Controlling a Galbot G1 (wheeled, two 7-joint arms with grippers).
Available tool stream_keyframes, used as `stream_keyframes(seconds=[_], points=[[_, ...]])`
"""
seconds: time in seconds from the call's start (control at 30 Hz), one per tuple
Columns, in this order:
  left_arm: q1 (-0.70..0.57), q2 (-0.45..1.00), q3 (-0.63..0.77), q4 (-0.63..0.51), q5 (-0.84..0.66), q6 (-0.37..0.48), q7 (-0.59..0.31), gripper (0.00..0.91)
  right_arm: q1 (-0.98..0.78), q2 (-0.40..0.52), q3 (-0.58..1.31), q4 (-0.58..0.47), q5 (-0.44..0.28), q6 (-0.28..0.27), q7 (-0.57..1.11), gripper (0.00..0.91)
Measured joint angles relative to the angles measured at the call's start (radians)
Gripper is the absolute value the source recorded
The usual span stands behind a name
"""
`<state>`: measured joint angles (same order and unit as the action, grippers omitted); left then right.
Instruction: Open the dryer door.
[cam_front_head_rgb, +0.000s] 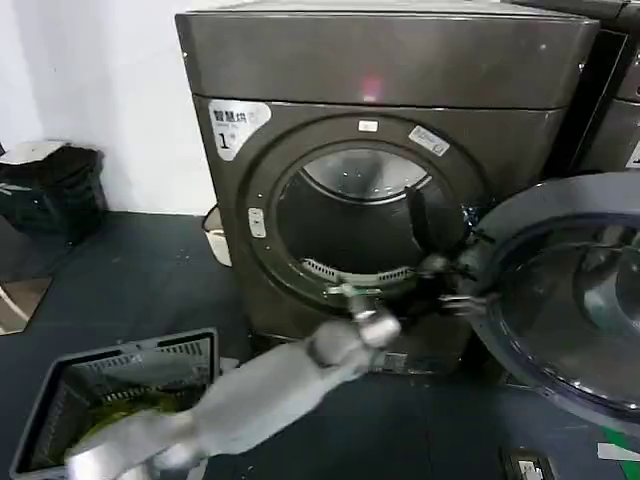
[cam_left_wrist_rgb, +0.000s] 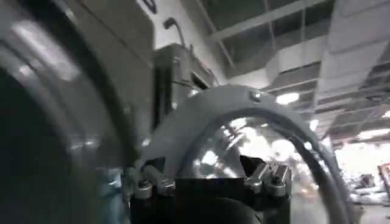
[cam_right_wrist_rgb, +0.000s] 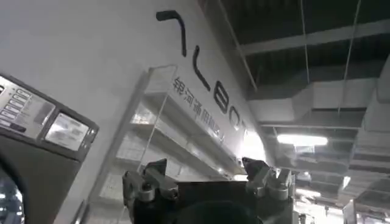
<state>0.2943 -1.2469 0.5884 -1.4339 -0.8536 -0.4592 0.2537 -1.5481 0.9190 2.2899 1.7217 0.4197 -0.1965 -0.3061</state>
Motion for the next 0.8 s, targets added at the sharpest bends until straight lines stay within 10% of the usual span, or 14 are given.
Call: stream_keyframes(seconds=[0.37, 0.8], points=[[0.094, 0.492, -0.072, -0.314, -0.033, 0.124, -0.086, 0.907, 0.02, -0.025, 0.034, 0.008, -0.105, 0.048, 0.001, 0.907], [0.107, 0.938, -0.029, -0.373, 0.043, 0.301, -0.015, 0.907, 0.042, -0.033, 0.031, -0.037, -0.154, 0.064, 0.004, 0.907]])
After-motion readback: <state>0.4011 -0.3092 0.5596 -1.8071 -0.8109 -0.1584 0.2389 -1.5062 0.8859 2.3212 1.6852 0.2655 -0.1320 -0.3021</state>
